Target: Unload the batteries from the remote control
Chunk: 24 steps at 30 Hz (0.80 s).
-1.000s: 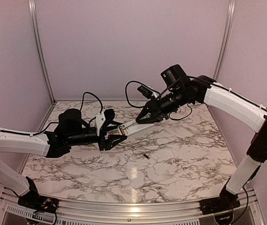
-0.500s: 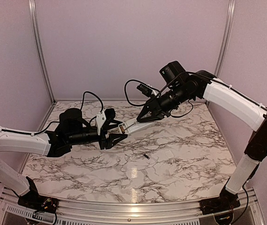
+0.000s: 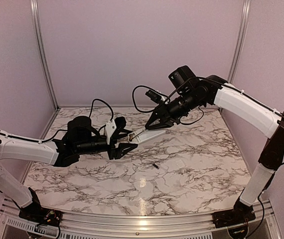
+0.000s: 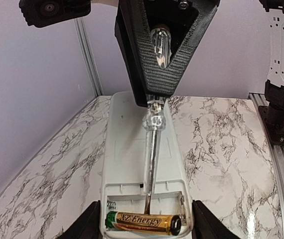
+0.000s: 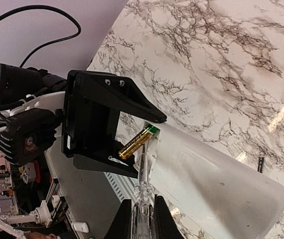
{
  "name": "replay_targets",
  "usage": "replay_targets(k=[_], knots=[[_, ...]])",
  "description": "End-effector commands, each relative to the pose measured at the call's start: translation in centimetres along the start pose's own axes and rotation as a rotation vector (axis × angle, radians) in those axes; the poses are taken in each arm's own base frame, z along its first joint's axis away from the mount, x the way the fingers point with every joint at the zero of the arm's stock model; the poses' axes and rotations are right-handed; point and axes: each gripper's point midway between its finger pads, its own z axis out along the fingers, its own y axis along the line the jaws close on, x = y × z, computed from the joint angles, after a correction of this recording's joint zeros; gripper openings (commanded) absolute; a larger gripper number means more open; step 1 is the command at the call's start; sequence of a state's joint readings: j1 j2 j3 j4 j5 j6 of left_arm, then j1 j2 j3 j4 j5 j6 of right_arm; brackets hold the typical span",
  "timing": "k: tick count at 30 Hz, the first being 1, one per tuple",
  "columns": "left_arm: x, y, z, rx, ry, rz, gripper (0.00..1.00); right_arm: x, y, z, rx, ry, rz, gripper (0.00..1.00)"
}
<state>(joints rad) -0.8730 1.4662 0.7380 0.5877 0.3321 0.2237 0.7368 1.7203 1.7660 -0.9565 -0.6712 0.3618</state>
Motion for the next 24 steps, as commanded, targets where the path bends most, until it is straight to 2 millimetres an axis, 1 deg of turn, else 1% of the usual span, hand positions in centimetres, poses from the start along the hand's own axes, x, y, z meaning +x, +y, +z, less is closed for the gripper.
replay_targets(k=[1,4,9,18,21,24], knots=[[-1.4,0.1,0.7,0.010,-0.058,0.007,0.41,-1.6,1.4,-0.2,-0.025,-0.030,-0.042,0.00],[-0.8,0.0,0.8,0.016,-0.048,0.000,0.41,-2.0,1.4,-0.2,-0.019,-0.026,-0.044,0.00],[-0.2,-0.1,1.0,0.021,-0.042,-0.009,0.40,-1.7,1.1,-0.2,-0.006,-0.010,-0.044,0.00],[-0.2,0.0,1.3,0.018,-0.049,-0.012,0.40,-1.6,0.8,0.1,0.004,0.003,-0.039,0.00],[-0.3,0.2,1.3,0.009,-0.052,-0.017,0.40,-2.1,0.7,-0.2,0.028,-0.012,-0.051,0.00],[-0.3,0.6,1.3,-0.011,-0.038,-0.021,0.40,-3.3,0.6,-0.9,0.080,-0.064,-0.061,0.00]])
